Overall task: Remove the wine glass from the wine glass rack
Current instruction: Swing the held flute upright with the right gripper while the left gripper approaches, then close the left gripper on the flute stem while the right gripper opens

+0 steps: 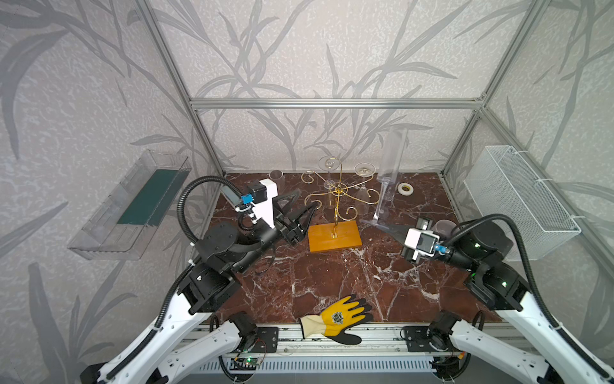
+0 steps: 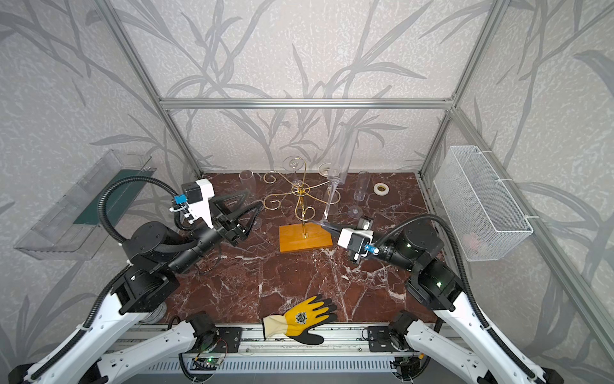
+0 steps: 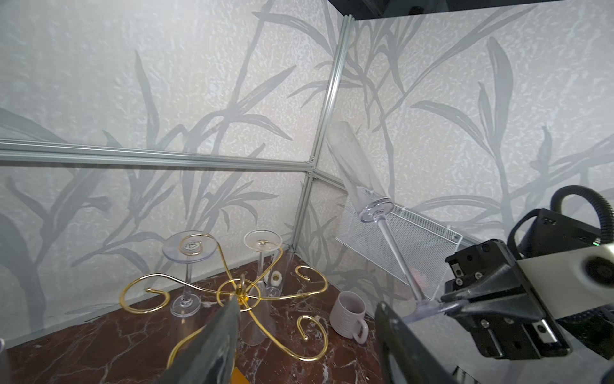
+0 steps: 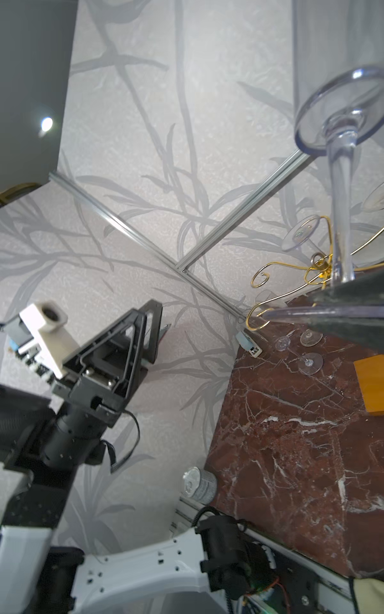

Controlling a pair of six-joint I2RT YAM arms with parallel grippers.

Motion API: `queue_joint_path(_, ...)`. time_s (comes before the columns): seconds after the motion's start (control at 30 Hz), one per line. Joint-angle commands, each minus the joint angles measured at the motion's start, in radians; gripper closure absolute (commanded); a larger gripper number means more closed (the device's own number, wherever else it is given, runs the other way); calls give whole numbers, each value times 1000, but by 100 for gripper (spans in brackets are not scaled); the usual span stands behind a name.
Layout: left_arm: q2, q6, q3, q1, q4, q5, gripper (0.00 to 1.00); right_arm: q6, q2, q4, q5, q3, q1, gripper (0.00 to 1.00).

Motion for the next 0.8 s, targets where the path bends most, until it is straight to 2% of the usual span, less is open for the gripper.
queue_joint_path(0.0, 27, -54, 19, 5, -6, 124, 34, -256, 10, 75, 92, -17, 85, 100)
queue_joint_path(0.2, 100, -78, 25, 5, 30, 288, 33, -365, 82, 100, 158, -25, 209, 100)
queue_joint_path(0.43, 168, -89, 67, 5, -3, 419, 35, -500, 137, 129, 252, -28, 308, 100)
queue_joint_path(0.53, 183, -98, 69, 5, 3, 436, 41, -515, 149, 163, 276, -35, 323, 100)
queue_joint_path(0.77, 198, -102, 69, 5, 8, 433, 64, -557, 160, 198, 332, -50, 343, 100)
